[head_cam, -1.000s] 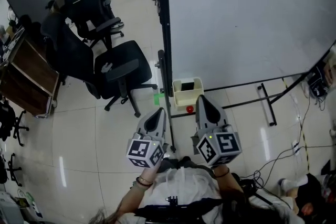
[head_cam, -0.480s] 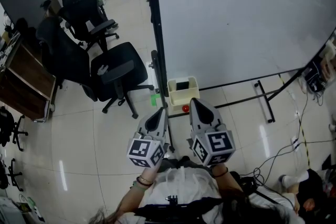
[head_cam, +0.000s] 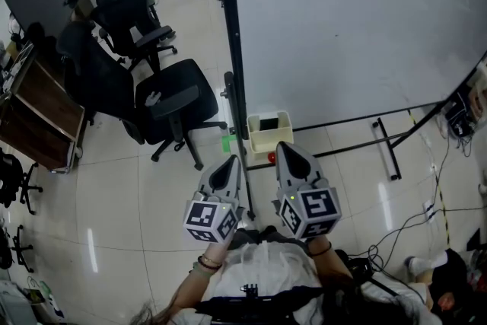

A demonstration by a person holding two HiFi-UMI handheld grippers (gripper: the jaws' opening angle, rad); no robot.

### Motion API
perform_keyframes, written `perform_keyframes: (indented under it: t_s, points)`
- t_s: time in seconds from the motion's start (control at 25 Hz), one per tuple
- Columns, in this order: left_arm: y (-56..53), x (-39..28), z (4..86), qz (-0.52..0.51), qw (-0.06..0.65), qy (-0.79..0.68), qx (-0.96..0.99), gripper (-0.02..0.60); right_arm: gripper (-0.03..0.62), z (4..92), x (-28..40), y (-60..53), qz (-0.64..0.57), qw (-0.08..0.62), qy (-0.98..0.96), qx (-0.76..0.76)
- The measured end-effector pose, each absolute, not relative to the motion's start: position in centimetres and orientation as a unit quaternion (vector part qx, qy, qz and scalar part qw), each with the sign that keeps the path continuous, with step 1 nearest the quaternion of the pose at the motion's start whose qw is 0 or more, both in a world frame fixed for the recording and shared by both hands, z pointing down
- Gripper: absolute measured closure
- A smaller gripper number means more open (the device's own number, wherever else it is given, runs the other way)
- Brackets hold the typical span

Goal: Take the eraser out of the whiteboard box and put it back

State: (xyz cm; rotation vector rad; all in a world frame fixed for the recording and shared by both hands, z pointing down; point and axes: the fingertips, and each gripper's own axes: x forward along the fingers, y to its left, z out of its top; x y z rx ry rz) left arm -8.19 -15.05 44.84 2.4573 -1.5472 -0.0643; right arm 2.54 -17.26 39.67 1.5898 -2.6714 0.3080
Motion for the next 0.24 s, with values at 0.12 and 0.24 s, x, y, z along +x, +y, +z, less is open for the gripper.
perform_keyframes:
  t_s: [0.12, 0.24]
  points:
    - [-15.02, -8.35, 44.82, -0.022, 0.119, -0.531, 0.839, 0.597, 0.592, 39.69, 2.36, -17.24, 0.097, 0.011, -0.857, 0.506]
    - [-14.97, -8.43, 44.81, -0.023, 0.120, -0.531, 0.838, 0.597, 0.592, 39.74, 2.30, -17.05, 0.101, 0.024, -0.855, 0.507]
